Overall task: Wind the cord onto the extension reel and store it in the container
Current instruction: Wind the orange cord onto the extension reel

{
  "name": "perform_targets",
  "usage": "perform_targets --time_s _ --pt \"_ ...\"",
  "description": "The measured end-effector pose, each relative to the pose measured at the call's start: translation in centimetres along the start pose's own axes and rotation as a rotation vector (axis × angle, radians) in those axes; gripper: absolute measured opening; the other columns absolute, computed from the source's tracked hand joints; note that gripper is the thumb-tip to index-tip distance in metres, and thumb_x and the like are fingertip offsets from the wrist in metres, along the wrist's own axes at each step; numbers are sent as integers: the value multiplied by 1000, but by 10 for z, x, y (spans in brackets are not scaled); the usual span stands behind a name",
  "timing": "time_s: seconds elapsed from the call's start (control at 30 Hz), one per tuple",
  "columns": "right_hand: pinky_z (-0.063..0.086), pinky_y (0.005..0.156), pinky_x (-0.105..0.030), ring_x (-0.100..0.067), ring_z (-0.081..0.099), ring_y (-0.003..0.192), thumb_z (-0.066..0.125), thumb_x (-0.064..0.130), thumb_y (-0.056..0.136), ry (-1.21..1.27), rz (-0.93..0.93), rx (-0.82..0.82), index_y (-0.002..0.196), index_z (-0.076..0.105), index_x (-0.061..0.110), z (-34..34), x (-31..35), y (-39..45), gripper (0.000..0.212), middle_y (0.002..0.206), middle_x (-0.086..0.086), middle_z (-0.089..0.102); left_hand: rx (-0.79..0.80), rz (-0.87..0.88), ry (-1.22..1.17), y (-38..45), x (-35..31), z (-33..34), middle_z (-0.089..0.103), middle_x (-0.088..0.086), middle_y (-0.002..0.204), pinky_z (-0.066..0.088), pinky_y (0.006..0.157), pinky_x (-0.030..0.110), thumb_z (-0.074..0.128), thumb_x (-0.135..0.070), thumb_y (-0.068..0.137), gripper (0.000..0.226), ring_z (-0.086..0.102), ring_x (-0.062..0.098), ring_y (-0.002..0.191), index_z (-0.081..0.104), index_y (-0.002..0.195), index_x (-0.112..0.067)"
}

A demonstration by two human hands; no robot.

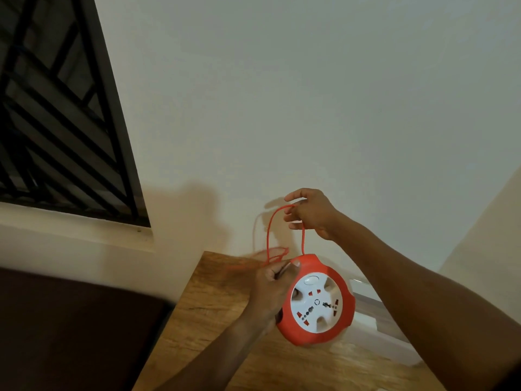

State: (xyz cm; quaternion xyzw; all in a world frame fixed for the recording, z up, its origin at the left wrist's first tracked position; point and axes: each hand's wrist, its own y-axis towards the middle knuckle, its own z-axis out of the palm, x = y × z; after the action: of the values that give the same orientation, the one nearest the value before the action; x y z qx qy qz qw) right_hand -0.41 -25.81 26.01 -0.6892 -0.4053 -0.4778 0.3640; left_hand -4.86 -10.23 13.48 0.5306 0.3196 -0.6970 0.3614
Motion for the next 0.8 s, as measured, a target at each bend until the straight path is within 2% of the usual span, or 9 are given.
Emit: perform_targets --time_s 0.1,0.17,0.23,0.3,0.43,0.47,0.53,0.67,0.8 --pt "57 71 -39 -21 68 82 53 -6 85 -205 -62 45 103 66 11 -3 -6 1 28 98 -12 72 1 -18 11 1 1 -1 83 7 98 66 82 50 67 -37 98 19 80 31 89 81 98 -26" --pt "53 75 -33 -21 65 95 58 8 88 -485 -99 76 112 65 17 -5 -11 2 26 115 -5 66 -11 -33 -7 1 2 -3 82 9 97 67 80 49 67 -37 98 20 80 32 89 81 97 -23" --pt "48 87 -31 -20 60 107 63 28 90 -725 -125 109 123 60 21 -7 -15 0 33 125 -3 61 -30 -70 -47 1 3 -5 83 8 99 67 74 43 67 -38 97 21 80 31 88 81 100 -23" --pt "46 88 -30 -19 60 108 64 38 90 -830 -191 101 126 58 21 -8 -18 -8 40 124 -4 62 -72 -108 -91 4 4 -7 83 8 100 66 70 40 69 -40 96 25 81 31 87 79 105 -20" --pt "47 83 -29 -17 58 101 64 32 88 -950 -515 38 107 64 23 -10 -22 -42 22 112 0 62 -150 -153 -171 13 -2 -15 83 7 96 64 65 37 68 -41 96 29 81 30 81 77 109 -16" --pt "49 82 -33 -18 57 99 64 30 86 -997 -597 72 101 65 23 -11 -24 -54 17 110 0 60 -161 -151 -195 16 -3 -18 83 8 95 64 65 38 68 -41 96 29 81 31 81 77 109 -17" --pt "51 80 -35 -19 53 102 64 28 83 -1141 -706 180 99 67 25 -12 -34 -77 16 118 -1 56 -170 -143 -240 22 -6 -26 83 8 99 65 69 42 67 -40 97 28 81 33 84 76 111 -17" --pt "53 84 -41 -27 47 122 66 25 87 -1434 -773 335 122 61 33 -10 -59 -105 36 140 -8 45 -144 -117 -270 30 -12 -42 81 14 107 63 84 57 66 -44 96 34 78 42 95 75 115 -18" --pt "53 85 -45 -35 46 123 69 23 87 -1589 -836 331 135 46 37 -6 -62 -106 55 142 -15 41 -65 -84 -177 31 -14 -49 81 12 110 62 86 59 69 -56 79 51 78 40 95 75 116 -21"
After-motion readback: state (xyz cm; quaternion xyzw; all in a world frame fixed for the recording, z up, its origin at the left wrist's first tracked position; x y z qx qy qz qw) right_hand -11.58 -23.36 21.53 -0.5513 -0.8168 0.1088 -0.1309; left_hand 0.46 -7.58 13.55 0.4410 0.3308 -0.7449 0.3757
